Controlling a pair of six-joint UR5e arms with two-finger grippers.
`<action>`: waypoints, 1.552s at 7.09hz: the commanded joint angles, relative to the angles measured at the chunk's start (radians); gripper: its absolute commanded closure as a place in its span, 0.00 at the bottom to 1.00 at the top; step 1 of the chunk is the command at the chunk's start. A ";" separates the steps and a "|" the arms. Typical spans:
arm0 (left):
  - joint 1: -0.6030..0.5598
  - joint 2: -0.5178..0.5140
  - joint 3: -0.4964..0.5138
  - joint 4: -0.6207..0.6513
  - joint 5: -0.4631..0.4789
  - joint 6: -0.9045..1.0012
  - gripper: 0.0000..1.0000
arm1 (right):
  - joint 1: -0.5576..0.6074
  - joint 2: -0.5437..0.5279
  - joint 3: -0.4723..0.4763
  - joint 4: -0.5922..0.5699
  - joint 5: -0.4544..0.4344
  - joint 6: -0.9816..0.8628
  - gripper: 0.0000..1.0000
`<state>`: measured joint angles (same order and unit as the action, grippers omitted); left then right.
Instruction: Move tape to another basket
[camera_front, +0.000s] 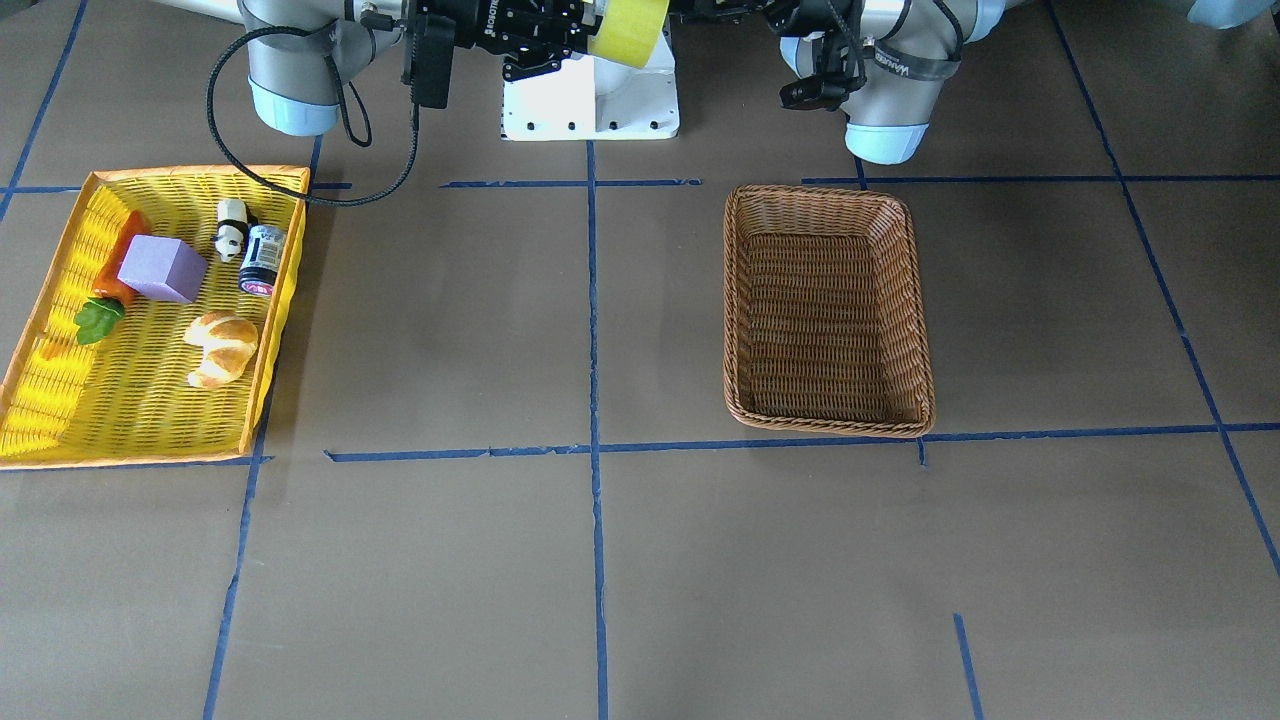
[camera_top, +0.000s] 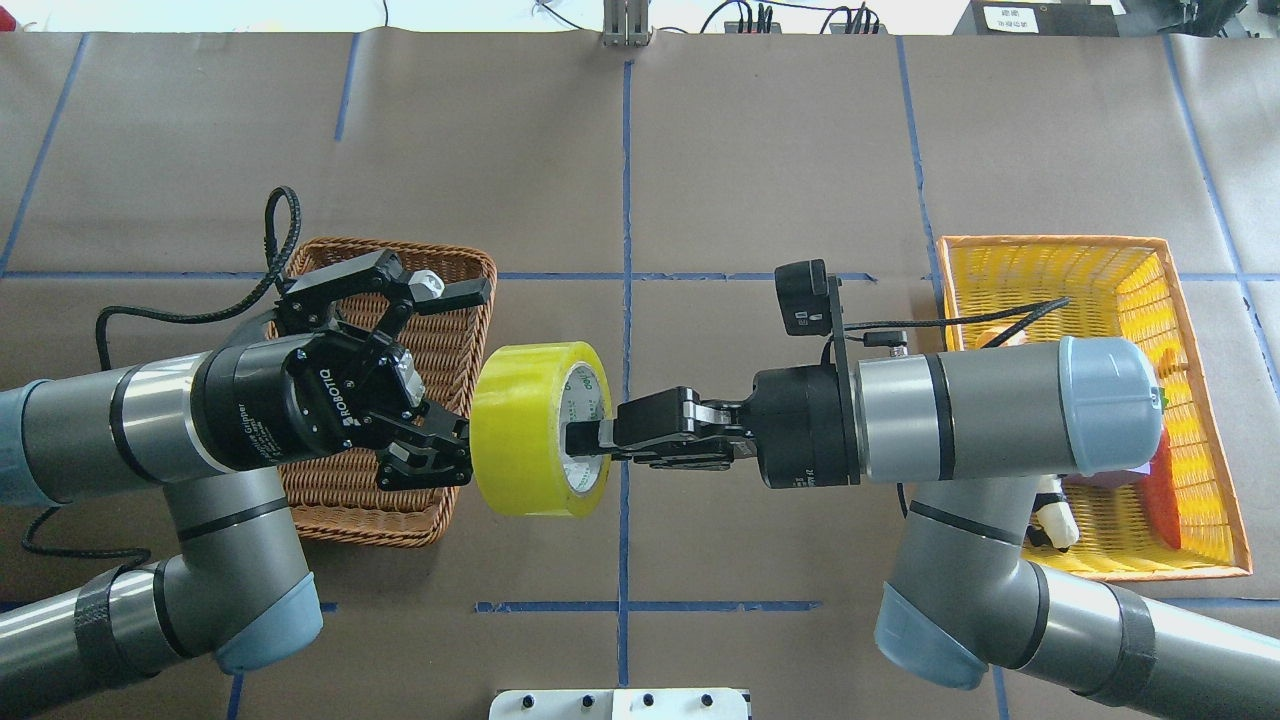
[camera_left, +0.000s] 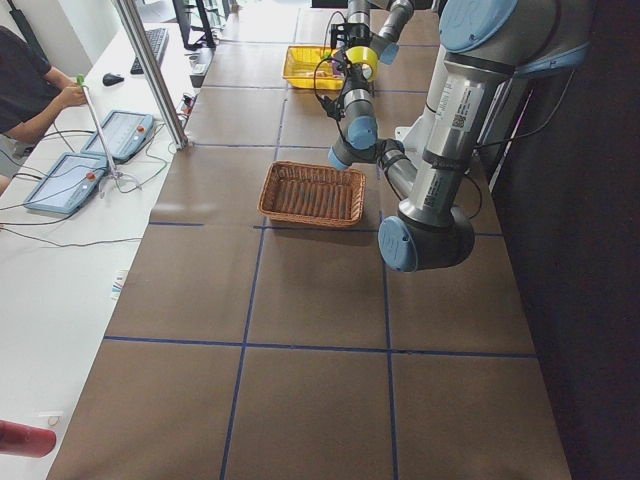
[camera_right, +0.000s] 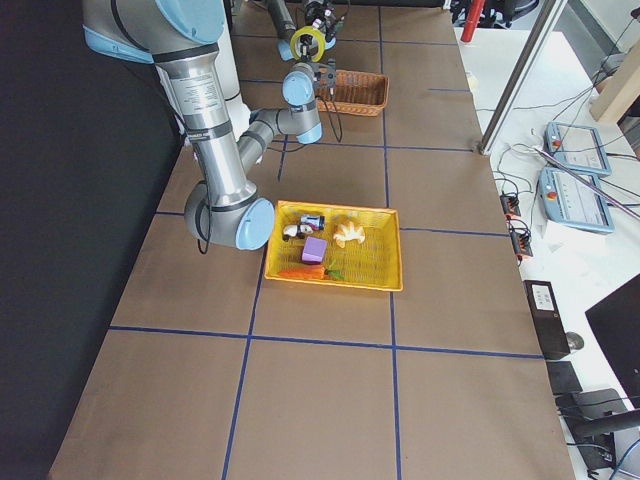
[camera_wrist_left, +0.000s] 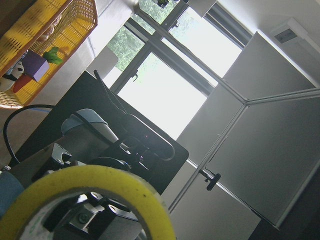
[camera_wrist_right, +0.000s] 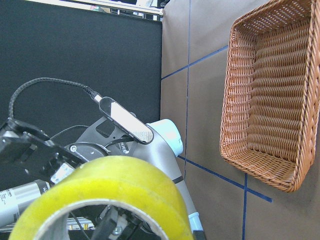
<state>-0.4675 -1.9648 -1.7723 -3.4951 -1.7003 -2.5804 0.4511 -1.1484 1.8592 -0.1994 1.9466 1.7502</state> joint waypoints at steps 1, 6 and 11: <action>0.010 -0.006 0.001 0.001 0.007 0.002 0.00 | 0.000 -0.002 -0.002 0.000 0.000 0.000 0.96; 0.012 -0.006 0.002 0.002 0.007 0.003 0.90 | -0.005 -0.001 -0.002 0.000 -0.001 0.029 0.01; 0.012 -0.005 0.001 0.015 0.004 0.002 0.98 | -0.002 -0.002 0.000 0.003 -0.002 0.043 0.00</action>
<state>-0.4556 -1.9697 -1.7705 -3.4808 -1.6962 -2.5773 0.4493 -1.1504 1.8590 -0.1965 1.9451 1.7929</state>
